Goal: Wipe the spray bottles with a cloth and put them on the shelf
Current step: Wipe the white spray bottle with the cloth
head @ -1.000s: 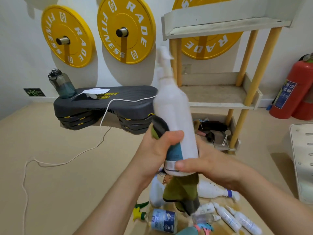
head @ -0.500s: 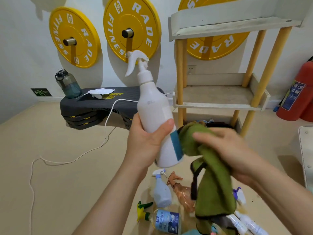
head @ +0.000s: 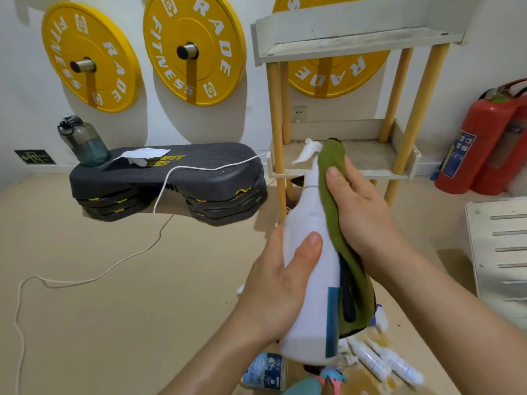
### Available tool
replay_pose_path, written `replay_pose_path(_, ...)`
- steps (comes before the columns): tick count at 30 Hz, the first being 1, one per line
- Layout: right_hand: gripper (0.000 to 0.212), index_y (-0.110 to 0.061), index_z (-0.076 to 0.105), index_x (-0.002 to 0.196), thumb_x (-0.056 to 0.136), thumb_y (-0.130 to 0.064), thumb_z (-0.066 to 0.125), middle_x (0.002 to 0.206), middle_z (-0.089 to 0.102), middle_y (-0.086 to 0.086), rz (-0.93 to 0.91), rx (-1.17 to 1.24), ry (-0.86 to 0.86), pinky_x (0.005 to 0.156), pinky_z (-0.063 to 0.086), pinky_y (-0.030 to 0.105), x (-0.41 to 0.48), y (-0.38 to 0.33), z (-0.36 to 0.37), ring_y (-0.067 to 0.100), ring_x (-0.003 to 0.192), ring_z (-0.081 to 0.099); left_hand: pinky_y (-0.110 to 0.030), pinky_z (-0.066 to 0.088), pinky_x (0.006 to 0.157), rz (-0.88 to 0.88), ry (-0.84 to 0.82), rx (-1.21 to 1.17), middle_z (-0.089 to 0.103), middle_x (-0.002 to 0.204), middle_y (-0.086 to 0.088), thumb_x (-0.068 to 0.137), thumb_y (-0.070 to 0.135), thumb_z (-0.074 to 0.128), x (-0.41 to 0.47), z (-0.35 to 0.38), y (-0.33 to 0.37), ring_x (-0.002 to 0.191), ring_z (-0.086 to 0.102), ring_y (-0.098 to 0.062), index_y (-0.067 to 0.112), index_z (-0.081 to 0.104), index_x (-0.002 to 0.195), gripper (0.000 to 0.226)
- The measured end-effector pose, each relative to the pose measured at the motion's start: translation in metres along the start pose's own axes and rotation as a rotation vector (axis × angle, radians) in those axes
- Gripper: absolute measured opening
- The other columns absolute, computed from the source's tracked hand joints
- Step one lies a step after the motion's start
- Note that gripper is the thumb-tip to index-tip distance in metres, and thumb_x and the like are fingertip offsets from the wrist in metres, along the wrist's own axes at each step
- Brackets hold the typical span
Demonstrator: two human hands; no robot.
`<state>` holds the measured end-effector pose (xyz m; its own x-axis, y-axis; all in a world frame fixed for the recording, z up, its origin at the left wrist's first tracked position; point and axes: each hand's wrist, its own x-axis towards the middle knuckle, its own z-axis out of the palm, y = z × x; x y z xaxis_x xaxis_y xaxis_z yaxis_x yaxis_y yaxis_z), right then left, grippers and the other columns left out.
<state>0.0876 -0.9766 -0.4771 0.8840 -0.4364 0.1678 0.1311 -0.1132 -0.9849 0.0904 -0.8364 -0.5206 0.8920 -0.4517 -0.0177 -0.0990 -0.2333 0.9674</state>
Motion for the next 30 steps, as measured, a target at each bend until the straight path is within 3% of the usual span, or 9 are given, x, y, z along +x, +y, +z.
replay_pose_path(5,0.048,-0.032,0.043,0.147,0.102,-0.045,0.034,0.121,0.065,-0.013,-0.157,-0.158,0.010,0.102,0.047,0.033,-0.012,0.013,0.014,0.007,0.112,0.060,-0.011,0.045,0.077,0.066,0.059,0.125,0.063,0.103,0.034,0.077,0.069,0.046,0.009,-0.014,0.003,0.095,0.058,0.015,0.045,0.050,0.116,0.046)
replay_pose_path(8,0.056,-0.030,0.032,0.154,0.099,-0.041,0.034,0.140,0.055,-0.012,-0.265,-0.215,-0.072,0.106,0.042,0.026,-0.028,0.023,0.025,0.004,0.127,0.052,-0.017,0.047,0.081,0.068,0.070,0.165,0.062,0.106,0.035,0.075,0.073,0.046,0.012,-0.021,0.003,0.099,0.058,0.014,0.048,0.048,0.118,0.049)
replay_pose_path(11,0.049,-0.031,0.031,0.154,0.106,-0.039,0.033,0.142,0.054,-0.006,-0.114,-0.218,0.038,0.110,0.039,0.035,-0.019,0.019,0.018,0.013,0.130,0.050,-0.030,0.048,0.093,0.080,0.019,0.250,0.064,0.116,0.024,0.069,0.081,0.040,0.006,-0.019,0.000,0.109,0.059,0.001,0.049,0.045,0.126,0.065)
replay_pose_path(14,0.034,-0.024,0.060,0.124,0.105,-0.039,0.036,0.116,0.068,0.005,0.193,-0.037,0.165,0.099,0.050,0.043,0.002,0.005,-0.001,0.024,0.108,0.064,-0.037,0.051,0.093,0.036,-0.071,0.279,0.066,0.114,0.018,0.066,0.083,0.039,-0.001,-0.013,0.000,0.104,0.062,-0.005,0.047,0.048,0.122,0.067)
replay_pose_path(17,0.033,-0.021,0.061,0.093,0.106,-0.040,0.037,0.088,0.066,0.003,0.309,0.104,0.197,0.072,0.055,0.032,-0.002,-0.002,-0.003,0.020,0.081,0.065,-0.039,0.052,0.091,0.039,-0.073,0.315,0.066,0.112,0.017,0.065,0.084,0.039,-0.001,-0.011,-0.002,0.101,0.063,-0.006,0.048,0.048,0.123,0.068)
replay_pose_path(20,0.040,-0.021,0.065,0.100,0.106,-0.044,0.033,0.097,0.070,0.000,0.245,0.095,0.156,0.085,0.054,0.034,-0.019,0.014,0.017,0.015,0.092,0.067,-0.039,0.051,0.093,0.083,0.072,0.207,0.068,0.113,0.015,0.067,0.079,0.048,0.008,-0.016,0.004,0.104,0.064,-0.009,0.042,0.051,0.125,0.069)
replay_pose_path(24,0.036,-0.028,0.064,0.121,0.104,-0.043,0.037,0.112,0.072,-0.007,0.237,0.232,-0.100,0.094,0.053,0.029,-0.038,0.029,0.036,0.005,0.102,0.068,-0.040,0.054,0.091,0.048,0.241,-0.036,0.068,0.109,0.011,0.077,0.063,0.054,0.021,-0.029,0.011,0.101,0.066,-0.009,0.032,0.054,0.117,0.050)
replay_pose_path(27,0.031,-0.024,0.067,0.117,0.105,-0.036,0.042,0.108,0.074,-0.006,0.232,0.225,-0.116,0.099,0.052,0.042,-0.037,0.031,0.034,0.011,0.103,0.069,-0.026,0.047,0.082,0.154,0.246,0.338,0.056,0.116,0.021,0.076,0.068,0.057,0.022,-0.040,0.012,0.106,0.056,-0.004,0.043,0.038,0.130,0.063)
replay_pose_path(30,0.020,-0.024,0.068,0.103,0.103,-0.022,0.049,0.088,0.071,-0.011,0.002,0.069,0.032,0.082,0.054,0.034,-0.030,0.023,0.031,0.009,0.086,0.067,-0.038,0.045,0.085,0.151,0.365,0.793,0.046,0.119,0.010,0.069,0.066,0.069,0.022,-0.047,0.013,0.112,0.049,-0.015,0.039,0.027,0.146,0.092)
